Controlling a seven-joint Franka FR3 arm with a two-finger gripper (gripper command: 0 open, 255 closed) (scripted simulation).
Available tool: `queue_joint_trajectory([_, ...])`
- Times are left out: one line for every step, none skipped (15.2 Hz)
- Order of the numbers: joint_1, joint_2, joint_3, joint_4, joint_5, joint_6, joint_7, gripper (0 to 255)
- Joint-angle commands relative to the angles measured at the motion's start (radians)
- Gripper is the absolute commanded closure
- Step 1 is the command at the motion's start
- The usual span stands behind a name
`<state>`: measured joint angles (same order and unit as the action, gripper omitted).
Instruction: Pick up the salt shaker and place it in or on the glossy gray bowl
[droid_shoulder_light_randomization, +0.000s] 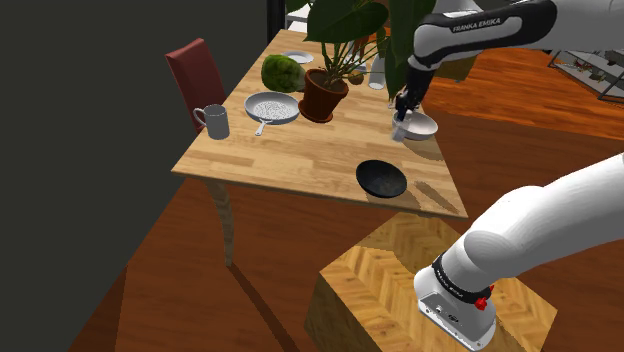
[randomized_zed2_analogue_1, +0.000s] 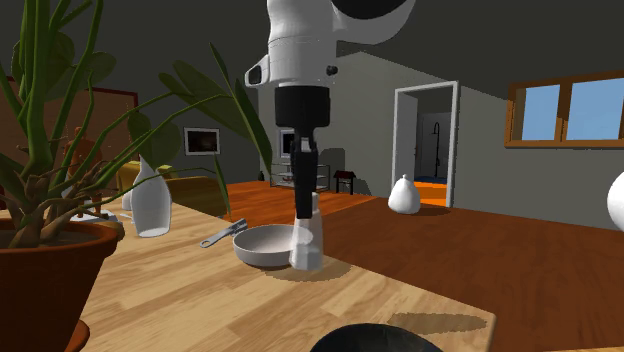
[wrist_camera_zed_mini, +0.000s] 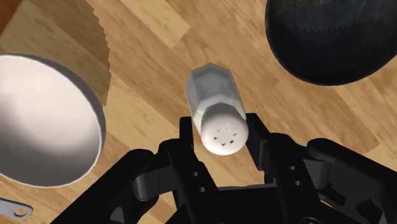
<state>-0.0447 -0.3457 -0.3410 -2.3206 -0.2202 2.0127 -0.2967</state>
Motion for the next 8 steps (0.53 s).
queue_joint_trajectory([0.000, -0.008, 0.003, 0.018, 0.001, -0.027, -0.002, 255])
queue_joint_trajectory([0.001, -0.011, 0.005, 0.029, 0.002, -0.041, -0.002, 255])
queue_joint_trajectory([0.001, -0.012, 0.005, 0.030, 0.002, -0.042, -0.002, 255])
queue_joint_trajectory([0.004, -0.043, 0.022, 0.010, -0.002, -0.056, 0.020, 255])
queue_joint_trajectory([0.008, -0.074, 0.040, -0.010, -0.003, -0.070, 0.041, 255])
queue_joint_trajectory([0.012, -0.104, 0.058, -0.028, -0.003, -0.085, 0.063, 255])
queue_joint_trajectory([0.016, -0.133, 0.076, -0.045, -0.001, -0.100, 0.084, 255])
queue_joint_trajectory([0.021, -0.161, 0.095, -0.061, 0.002, -0.116, 0.104, 255])
